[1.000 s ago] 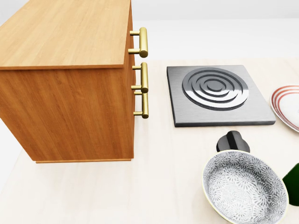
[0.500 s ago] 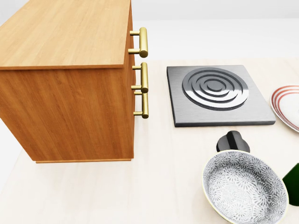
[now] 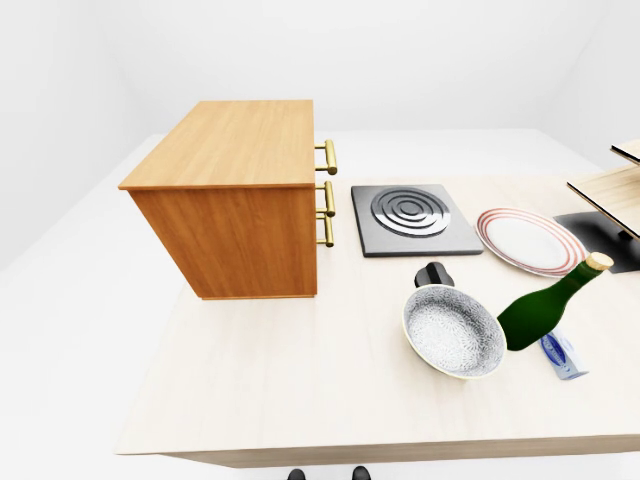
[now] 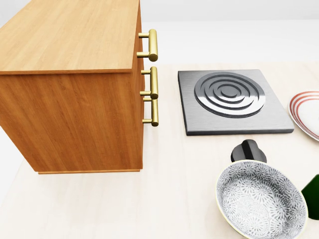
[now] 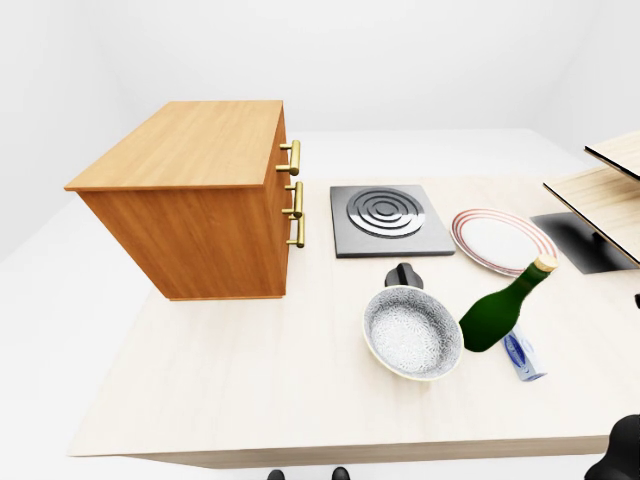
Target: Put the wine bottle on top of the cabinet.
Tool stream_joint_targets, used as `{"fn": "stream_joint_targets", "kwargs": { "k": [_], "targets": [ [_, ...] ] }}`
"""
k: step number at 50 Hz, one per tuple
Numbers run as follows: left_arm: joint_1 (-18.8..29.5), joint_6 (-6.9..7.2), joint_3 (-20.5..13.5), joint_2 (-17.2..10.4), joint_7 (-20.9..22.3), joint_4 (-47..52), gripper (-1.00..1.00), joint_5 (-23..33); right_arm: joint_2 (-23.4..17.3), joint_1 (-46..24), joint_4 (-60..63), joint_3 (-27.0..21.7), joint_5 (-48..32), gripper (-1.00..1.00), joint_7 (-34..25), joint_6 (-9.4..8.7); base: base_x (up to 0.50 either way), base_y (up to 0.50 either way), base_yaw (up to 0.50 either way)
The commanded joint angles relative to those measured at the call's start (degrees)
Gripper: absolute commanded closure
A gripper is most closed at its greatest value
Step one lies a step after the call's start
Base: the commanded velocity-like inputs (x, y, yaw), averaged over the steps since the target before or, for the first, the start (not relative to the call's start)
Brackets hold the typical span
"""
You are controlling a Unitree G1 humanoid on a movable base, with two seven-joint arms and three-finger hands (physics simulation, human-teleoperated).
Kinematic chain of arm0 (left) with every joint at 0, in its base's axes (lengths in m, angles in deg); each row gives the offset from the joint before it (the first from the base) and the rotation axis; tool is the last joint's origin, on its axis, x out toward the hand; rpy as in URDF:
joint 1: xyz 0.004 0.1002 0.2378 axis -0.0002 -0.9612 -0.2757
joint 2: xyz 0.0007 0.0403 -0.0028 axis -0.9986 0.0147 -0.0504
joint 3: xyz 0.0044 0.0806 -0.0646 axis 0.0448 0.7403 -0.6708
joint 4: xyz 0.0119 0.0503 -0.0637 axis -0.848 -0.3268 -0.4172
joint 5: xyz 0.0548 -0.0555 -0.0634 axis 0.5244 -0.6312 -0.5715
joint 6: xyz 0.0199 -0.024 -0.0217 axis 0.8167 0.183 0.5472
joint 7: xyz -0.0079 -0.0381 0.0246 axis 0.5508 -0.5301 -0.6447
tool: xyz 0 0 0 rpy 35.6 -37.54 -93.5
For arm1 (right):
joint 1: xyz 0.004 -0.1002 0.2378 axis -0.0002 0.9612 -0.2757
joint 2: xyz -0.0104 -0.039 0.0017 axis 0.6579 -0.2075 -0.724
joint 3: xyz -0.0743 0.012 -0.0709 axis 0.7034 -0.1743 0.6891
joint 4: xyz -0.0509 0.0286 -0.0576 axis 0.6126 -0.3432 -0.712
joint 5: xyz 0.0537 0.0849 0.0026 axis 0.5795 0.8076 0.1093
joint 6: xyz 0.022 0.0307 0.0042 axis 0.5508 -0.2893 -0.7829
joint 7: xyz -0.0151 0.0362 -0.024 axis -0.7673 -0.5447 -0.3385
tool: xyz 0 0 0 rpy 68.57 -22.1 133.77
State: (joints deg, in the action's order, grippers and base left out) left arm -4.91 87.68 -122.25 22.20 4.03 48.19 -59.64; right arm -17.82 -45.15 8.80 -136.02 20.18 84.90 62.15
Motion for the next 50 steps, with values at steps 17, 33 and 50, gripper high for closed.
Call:
{"fn": "stream_joint_targets", "kwargs": {
  "k": [17,33,50],
  "targets": [
    [0.05,0.0,-0.21,-0.02,0.08,-0.04,-1.0,-0.11,-0.64,-1.63,-0.53,2.67,-6.25,-1.0,-3.21,0.0,0.0,0.0,0.0],
    [-0.11,0.0,-0.15,-0.02,0.01,-0.19,-1.0,-0.08,-0.07,-1.9,-5.21,4.19,-8.64,-1.0,-6.5,0.0,0.0,0.0,0.0],
    [-0.29,0.0,-0.32,0.3,0.67,-0.46,-1.0,0.34,0.17,-1.9,-7.9,6.51,-11.15,-1.0,-8.37,0.0,0.0,0.0,0.0]
  ]
}}
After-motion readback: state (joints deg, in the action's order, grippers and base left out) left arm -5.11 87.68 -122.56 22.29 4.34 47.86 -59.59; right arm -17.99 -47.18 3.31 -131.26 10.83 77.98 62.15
